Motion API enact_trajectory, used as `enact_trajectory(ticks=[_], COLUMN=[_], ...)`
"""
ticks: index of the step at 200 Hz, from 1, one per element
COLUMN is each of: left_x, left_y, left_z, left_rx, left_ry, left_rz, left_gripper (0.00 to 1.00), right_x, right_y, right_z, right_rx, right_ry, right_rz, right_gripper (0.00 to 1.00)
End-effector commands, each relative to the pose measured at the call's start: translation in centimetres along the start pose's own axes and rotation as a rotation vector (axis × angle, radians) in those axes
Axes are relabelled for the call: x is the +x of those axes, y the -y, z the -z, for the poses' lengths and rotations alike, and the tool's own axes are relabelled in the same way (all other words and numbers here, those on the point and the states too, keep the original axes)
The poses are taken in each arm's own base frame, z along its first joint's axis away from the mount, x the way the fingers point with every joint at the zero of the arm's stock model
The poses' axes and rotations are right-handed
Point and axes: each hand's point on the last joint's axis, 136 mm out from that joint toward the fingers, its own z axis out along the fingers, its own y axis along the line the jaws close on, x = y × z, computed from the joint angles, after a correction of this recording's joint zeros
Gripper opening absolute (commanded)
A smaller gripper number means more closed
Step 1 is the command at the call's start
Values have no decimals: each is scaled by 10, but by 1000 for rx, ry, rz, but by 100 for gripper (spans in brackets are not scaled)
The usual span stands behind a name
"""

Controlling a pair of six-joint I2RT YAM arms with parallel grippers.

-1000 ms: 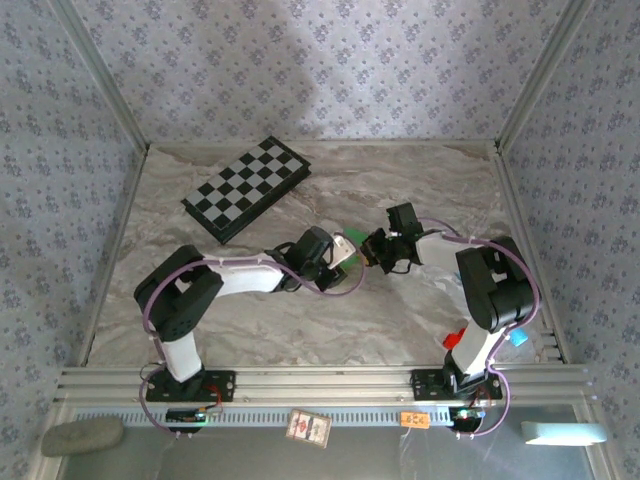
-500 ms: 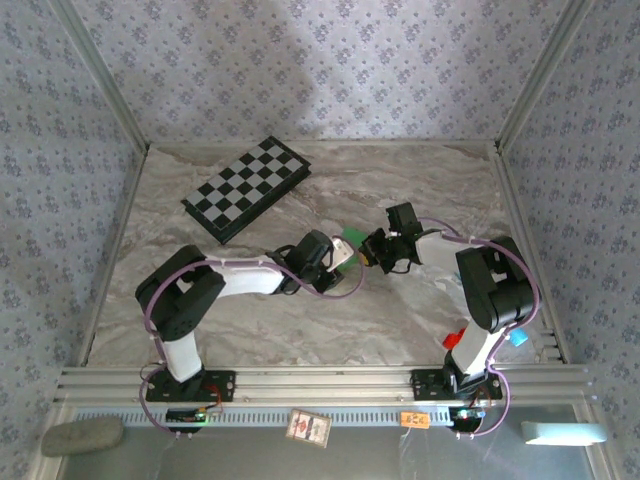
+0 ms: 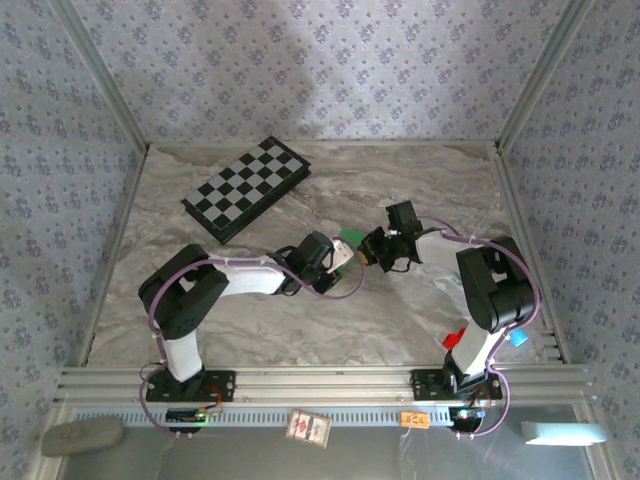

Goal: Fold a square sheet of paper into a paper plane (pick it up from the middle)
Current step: Fold the wing for the fifth time at the center of the table.

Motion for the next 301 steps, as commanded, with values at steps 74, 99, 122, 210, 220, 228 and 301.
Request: enact_trajectory(ticks=[74,99,122,210,220,228,301], left_x=[9,16,18,12,11,11,-1], left_y=[2,3,3,1,0,0,-3], left_z=[-3,-5,-5,-3,-2,-1,12], left_rx=[63,74,73,63,61,59,48], left_ry=[15,11,10,13,14,16,51], left_rz=[104,131,133,86,81,80,85], left_gripper=[20,19,19,20,21,21,28], right_x=[4,3,4,15,15,16,17], right_y=[-10,-13,-13,3,5,6,1], right_z=[10,13,12,-5,-8,-10,-10], right_rx=[-1,0,2,65,70,73,52], right_ry=[0,9,4,-64,-72,-80,-74], right_rz=[18,35,38,19,14,10,16], right_gripper=[33,38,39,47,47,45,11])
